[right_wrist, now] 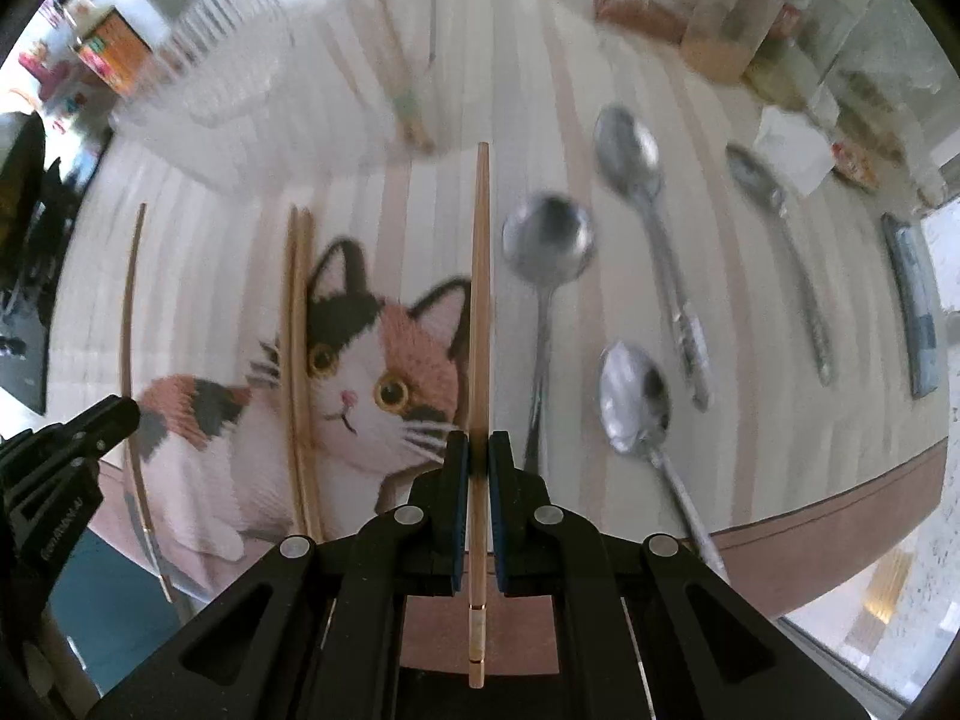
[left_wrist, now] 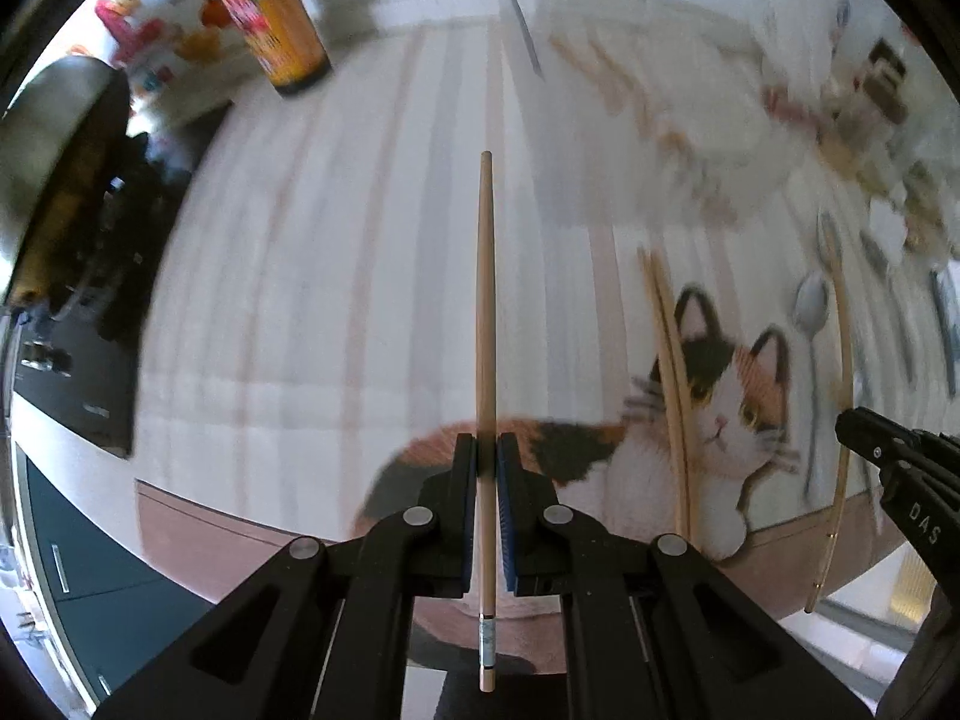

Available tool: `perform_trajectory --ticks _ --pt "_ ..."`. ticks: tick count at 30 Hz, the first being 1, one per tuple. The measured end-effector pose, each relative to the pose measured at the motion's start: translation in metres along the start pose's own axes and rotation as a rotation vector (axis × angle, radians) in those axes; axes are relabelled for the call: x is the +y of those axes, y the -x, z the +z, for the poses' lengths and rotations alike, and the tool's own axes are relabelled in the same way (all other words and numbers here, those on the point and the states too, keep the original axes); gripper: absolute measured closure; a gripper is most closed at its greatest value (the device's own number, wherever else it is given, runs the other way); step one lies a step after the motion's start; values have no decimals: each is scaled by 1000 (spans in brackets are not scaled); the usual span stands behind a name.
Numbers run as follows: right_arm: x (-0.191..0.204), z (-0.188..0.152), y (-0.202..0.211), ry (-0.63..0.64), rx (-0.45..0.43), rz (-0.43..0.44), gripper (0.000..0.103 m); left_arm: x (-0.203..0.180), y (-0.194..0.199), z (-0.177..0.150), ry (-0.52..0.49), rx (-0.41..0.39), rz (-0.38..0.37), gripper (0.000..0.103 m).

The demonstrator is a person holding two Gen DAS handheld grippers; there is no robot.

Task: Organize utensils
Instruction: 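Lift both chopsticks and carry them over the clear basket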

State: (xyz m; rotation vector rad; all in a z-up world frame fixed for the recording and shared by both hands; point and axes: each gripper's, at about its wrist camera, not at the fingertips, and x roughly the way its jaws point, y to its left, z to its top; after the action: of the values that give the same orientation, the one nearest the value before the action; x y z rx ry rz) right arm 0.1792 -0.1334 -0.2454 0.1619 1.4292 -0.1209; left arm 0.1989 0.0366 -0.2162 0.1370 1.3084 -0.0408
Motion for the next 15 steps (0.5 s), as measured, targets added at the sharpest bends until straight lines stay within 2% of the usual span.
perform_trajectory --ticks 10,13,15 --pt "-9 36 71 -11 -164 71 96 19 90 52 52 -209 -12 99" --pt "-13 51 92 -13 -209 101 96 19 111 68 65 -250 -39 99" --pt "-13 64 108 -11 -242 125 96 18 123 83 75 -254 -93 99"
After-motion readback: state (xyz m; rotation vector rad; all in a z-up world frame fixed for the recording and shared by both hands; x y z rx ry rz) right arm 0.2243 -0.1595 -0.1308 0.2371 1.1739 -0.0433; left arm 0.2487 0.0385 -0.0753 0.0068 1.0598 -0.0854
